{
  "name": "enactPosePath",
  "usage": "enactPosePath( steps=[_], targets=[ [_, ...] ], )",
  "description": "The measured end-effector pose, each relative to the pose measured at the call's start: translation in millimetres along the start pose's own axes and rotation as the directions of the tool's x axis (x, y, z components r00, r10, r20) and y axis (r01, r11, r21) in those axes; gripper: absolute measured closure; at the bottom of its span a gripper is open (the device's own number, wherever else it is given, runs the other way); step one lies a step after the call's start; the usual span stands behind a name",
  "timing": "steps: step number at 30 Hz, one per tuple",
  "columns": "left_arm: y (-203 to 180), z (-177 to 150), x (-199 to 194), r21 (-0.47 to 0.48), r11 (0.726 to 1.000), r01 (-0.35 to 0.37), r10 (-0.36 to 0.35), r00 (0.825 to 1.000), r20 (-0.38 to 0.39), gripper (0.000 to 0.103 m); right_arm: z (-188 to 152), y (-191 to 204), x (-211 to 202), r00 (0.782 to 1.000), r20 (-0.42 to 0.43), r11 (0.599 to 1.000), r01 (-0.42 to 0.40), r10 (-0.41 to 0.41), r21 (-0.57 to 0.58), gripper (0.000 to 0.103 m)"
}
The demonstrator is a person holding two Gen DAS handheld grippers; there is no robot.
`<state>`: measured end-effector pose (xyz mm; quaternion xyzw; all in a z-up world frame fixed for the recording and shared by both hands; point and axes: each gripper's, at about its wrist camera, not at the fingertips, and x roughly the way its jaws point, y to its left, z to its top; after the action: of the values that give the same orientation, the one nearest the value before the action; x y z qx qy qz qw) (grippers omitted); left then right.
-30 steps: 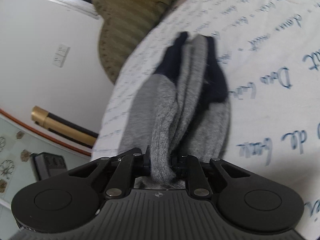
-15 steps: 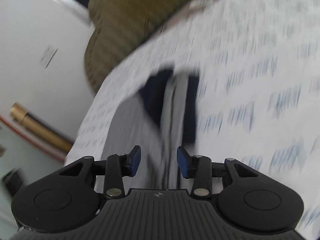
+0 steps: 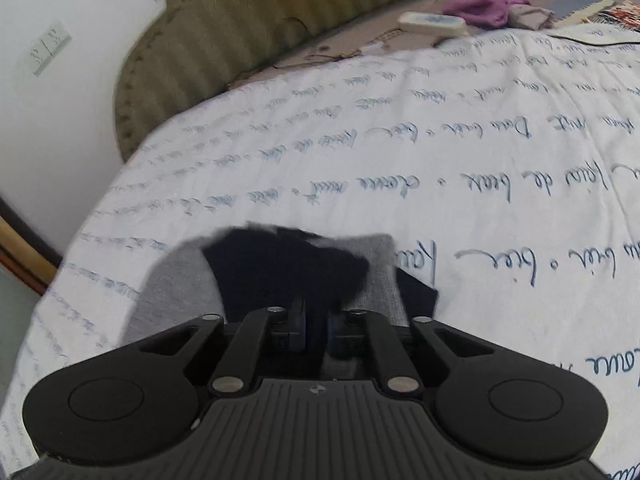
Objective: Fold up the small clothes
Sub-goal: 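Lay the folded sweater down and regrasp its edges with both grippers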
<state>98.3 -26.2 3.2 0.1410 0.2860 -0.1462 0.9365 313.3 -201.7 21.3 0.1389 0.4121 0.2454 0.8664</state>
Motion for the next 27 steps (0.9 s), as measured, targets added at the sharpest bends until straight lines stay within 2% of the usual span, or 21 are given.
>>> enactPosePath(
  steps=[2,3,4,5,8,10,12,13,14,15,16,17,18,19,20,21,22,23,24,25,27],
  targets=[
    [4,-2,1,-0.02,1.0,0.014,-0.014,1.0,0.01,0.059,-3,-15,-7,0.999,0.034,0.999,0.006,-0.007,0.035,0.097],
    [3,-2,2,-0.02,1.0,0.016,-0.015,1.0,0.014,0.059,-7,-26,-1,0.999,0.005,0.998,0.035,-0.036,0.057,0.097],
    [3,-2,2,-0.019,1.0,0.015,-0.015,1.0,0.016,0.058,-13,-34,3,1.0,-0.003,0.997,0.022,-0.022,0.072,0.095],
    [5,-1,1,-0.026,0.999,0.019,-0.019,1.0,0.02,0.058,-18,-38,0,1.0,0.029,0.996,-0.005,0.003,0.084,0.092],
    [19,-2,-17,-0.1,0.994,0.039,-0.033,0.998,0.063,0.056,-25,-38,-25,0.995,0.094,0.986,-0.032,0.017,0.164,0.061],
    [35,-6,-34,-0.177,0.983,0.047,-0.03,0.995,0.098,0.047,-38,-37,-51,0.988,0.138,0.974,-0.098,0.07,0.203,0.033],
    [57,-12,-48,-0.281,0.958,0.053,-0.02,0.993,0.119,0.034,-60,-38,-74,0.979,0.139,0.964,-0.174,0.148,0.202,0.029],
    [70,-14,-49,-0.342,0.938,0.059,-0.022,0.994,0.111,0.034,-72,-39,-82,0.978,0.103,0.959,-0.199,0.181,0.203,0.029],
    [83,-18,-49,-0.411,0.909,0.065,-0.027,0.995,0.097,0.034,-83,-40,-88,0.978,0.065,0.956,-0.208,0.198,0.209,0.029],
    [99,-22,-46,-0.491,0.868,0.075,-0.044,0.996,0.076,0.034,-95,-43,-93,0.977,0.04,0.952,-0.213,0.21,0.221,0.029],
    [113,-27,-41,-0.575,0.813,0.095,-0.077,0.996,0.055,0.034,-108,-47,-97,0.974,0.02,0.946,-0.224,0.226,0.234,0.03],
    [125,-33,-35,-0.668,0.734,0.124,-0.133,0.99,0.038,0.035,-119,-51,-99,0.97,-0.003,0.941,-0.233,0.242,0.247,0.031],
    [137,-39,-23,-0.753,0.634,0.178,-0.23,0.973,0.036,0.035,-128,-53,-97,0.966,-0.029,0.935,-0.239,0.256,0.263,0.035],
    [143,-45,-12,-0.807,0.541,0.238,-0.332,0.942,0.055,0.035,-134,-55,-96,0.962,-0.038,0.927,-0.248,0.269,0.28,0.037],
    [145,-49,-2,-0.84,0.464,0.281,-0.402,0.912,0.083,0.036,-138,-57,-96,0.954,-0.031,0.912,-0.273,0.297,0.306,0.037],
    [145,-50,4,-0.853,0.419,0.312,-0.447,0.888,0.105,0.036,-141,-59,-94,0.941,-0.025,0.888,-0.31,0.338,0.339,0.043],
    [142,-50,7,-0.857,0.394,0.333,-0.486,0.867,0.114,0.036,-141,-61,-90,0.924,-0.027,0.861,-0.346,0.382,0.373,0.044],
    [139,-50,10,-0.863,0.378,0.334,-0.508,0.855,0.108,0.036,-141,-60,-87,0.91,-0.034,0.842,-0.368,0.414,0.394,0.044],
    [137,-49,11,-0.87,0.378,0.318,-0.508,0.857,0.093,0.042,-141,-58,-82,0.9,-0.044,0.832,-0.382,0.435,0.403,0.047],
    [136,-46,13,-0.87,0.383,0.31,-0.514,0.854,0.078,0.048,-139,-56,-78,0.899,-0.057,0.835,-0.376,0.433,0.402,0.059],
    [136,-45,20,-0.887,0.369,0.279,-0.544,0.838,0.037,0.087,-140,-50,-70,0.911,-0.086,0.853,-0.339,0.402,0.397,0.083]
  ],
)
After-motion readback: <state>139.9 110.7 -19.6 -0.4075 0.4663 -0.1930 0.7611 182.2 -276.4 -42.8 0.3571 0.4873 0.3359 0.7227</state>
